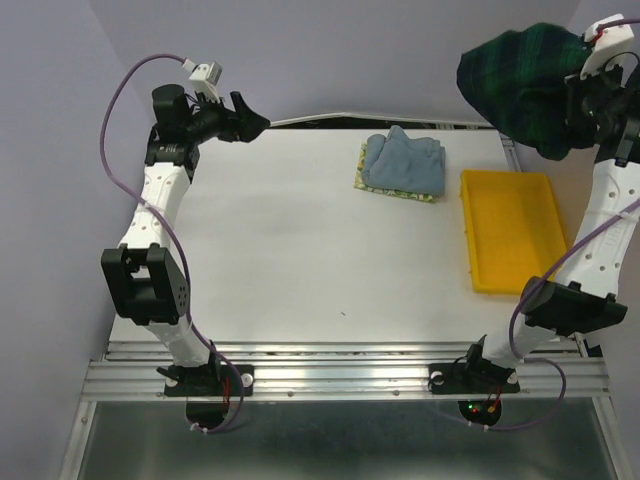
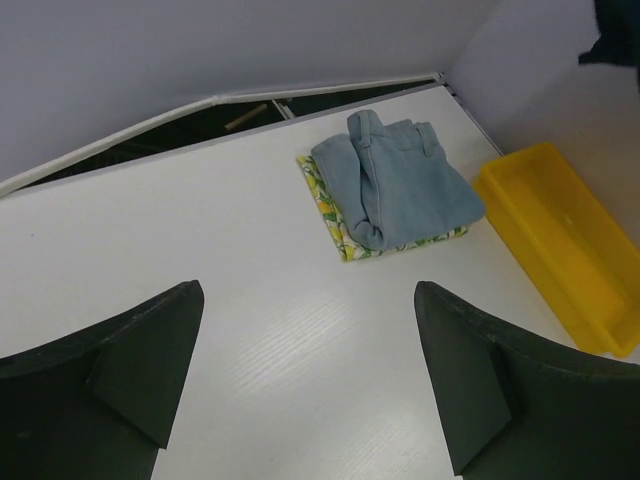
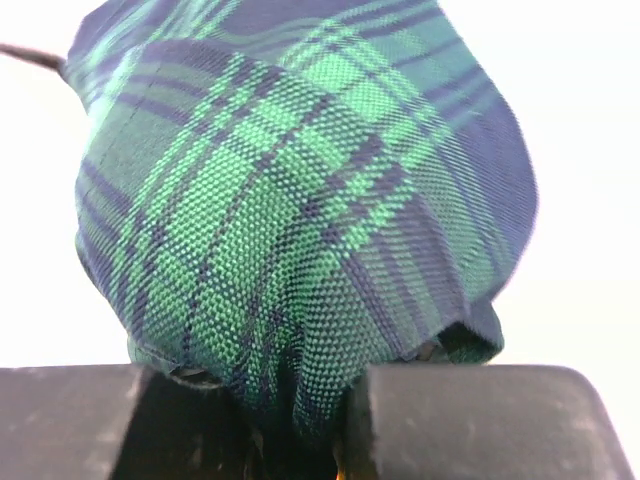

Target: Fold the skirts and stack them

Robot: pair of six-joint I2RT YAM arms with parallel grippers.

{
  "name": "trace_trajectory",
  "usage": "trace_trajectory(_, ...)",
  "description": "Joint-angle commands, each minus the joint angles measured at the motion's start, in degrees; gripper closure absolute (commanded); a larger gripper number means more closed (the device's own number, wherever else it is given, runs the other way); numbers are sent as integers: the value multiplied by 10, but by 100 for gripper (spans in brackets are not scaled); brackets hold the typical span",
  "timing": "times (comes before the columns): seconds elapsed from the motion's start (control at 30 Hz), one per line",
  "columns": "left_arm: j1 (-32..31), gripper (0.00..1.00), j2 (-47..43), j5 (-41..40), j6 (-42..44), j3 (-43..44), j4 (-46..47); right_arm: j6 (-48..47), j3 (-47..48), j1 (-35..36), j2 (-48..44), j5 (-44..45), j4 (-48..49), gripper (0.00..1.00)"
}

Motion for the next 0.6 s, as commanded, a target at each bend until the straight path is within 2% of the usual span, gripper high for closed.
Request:
trace_trajectory(0.0,-6,1,-36,-8,30,22,1,183,48,11,-23,-200,107,99)
trace_trajectory(0.1,11,1,-53,-18,53,21,-16,254,-37,86,-47,-254,186,99)
trace_trajectory(0.13,14,1,-55,-16,61,22,-36,265,-65,117,-55,-254,227,99)
trace_trajectory(0.17,20,1,-61,-14,78,24,-59,267,-117,190,-65,-231,243,99)
trace_trajectory(0.27,36,1,-76,-10,109,18,-89,304,-184,283,-66,-202,312,99)
trace_trajectory(0.3,39,1,-92,-10,140,8,-106,312,-214,329,-55,-205,343,99)
trace_trajectory(0.37,46,1,-112,-18,164,-7,-119,312,-227,378,-35,-197,353,99)
trace_trajectory(0.43,57,1,-143,-30,200,-35,-138,353,-259,434,-4,-191,381,99)
trace_trajectory(0.5,62,2,-165,-37,232,-51,-182,373,-282,464,19,-161,411,99)
trace_trajectory(0.57,63,7,-182,-37,293,-69,-238,400,-286,501,71,-143,433,99)
